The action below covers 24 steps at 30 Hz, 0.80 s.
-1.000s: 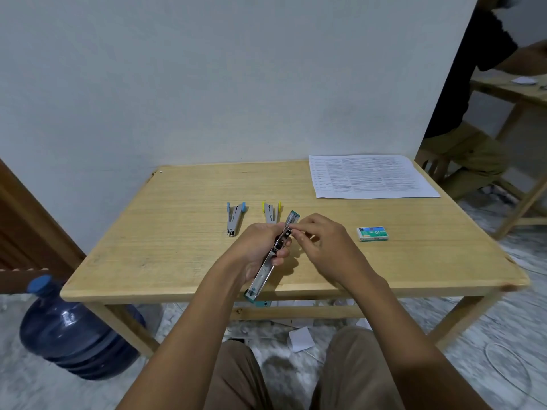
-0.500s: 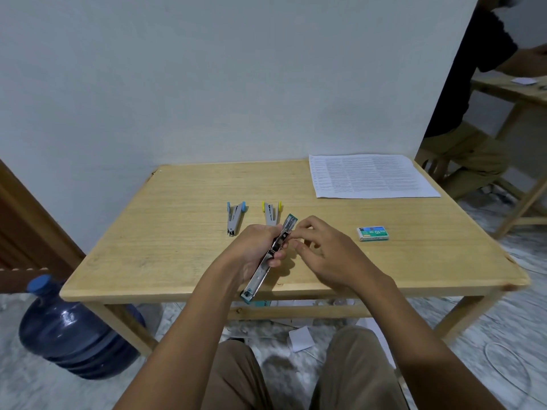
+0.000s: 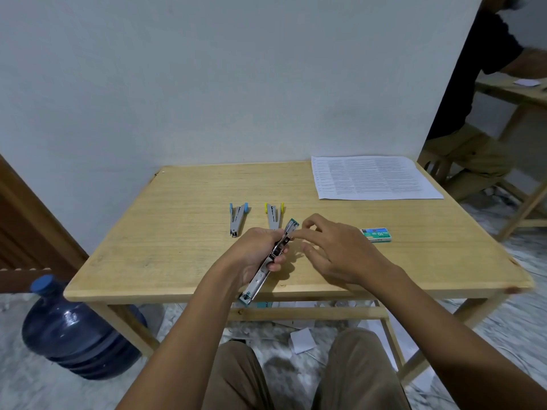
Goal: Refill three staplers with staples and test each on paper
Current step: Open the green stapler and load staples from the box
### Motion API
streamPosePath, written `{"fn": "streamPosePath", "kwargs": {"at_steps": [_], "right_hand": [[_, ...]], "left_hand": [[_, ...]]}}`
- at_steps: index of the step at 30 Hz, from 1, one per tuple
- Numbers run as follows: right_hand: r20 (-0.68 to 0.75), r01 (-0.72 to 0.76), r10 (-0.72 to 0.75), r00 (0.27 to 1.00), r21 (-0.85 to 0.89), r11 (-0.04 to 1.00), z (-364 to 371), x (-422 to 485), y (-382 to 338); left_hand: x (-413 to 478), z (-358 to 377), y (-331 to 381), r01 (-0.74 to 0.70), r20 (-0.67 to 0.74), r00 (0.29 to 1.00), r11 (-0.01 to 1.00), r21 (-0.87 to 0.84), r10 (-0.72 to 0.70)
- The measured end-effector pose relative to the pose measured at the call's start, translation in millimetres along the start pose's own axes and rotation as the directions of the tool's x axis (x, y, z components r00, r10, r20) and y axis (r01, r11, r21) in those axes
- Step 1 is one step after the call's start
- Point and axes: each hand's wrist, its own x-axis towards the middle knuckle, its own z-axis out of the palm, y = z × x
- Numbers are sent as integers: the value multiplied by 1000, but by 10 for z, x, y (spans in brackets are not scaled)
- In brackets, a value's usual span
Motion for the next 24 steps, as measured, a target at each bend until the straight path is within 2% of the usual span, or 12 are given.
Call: {"fn": "streamPosePath", "kwargs": {"at_steps": [3, 7, 10, 13, 15, 17, 20, 24], "right_hand": [[20, -11, 11, 1000, 1, 1000, 20, -4, -17], [-45, -68, 66, 997, -25, 997, 32, 19, -31], [-83, -123, 124, 989, 20, 992, 91, 13, -69], [-122, -269, 311, 942, 274, 923, 131, -23, -82], [-119, -257, 379, 918, 548, 796, 164, -67, -117], [-140, -187, 383, 913, 692, 698, 192, -87, -215], [-219, -129, 385, 897, 703, 700, 250, -75, -329], [-264, -159, 420, 868, 654, 740, 274, -25, -337]], "left_hand": [[-2, 10, 3, -1, -2, 1000, 1000, 25, 1], [-15, 25, 3, -6, -4, 1000, 1000, 20, 6], [-13, 45, 8, -11, -14, 1000, 1000, 3, 11], [-1, 47, -8, -15, -41, 999, 999, -28, 14], [9, 41, -22, -26, -65, 998, 999, -40, 23], [16, 48, -30, -38, -66, 997, 998, -46, 35], [20, 63, -44, -47, -50, 998, 997, -62, 44], [4, 76, -68, -46, -41, 998, 998, -31, 45]]}}
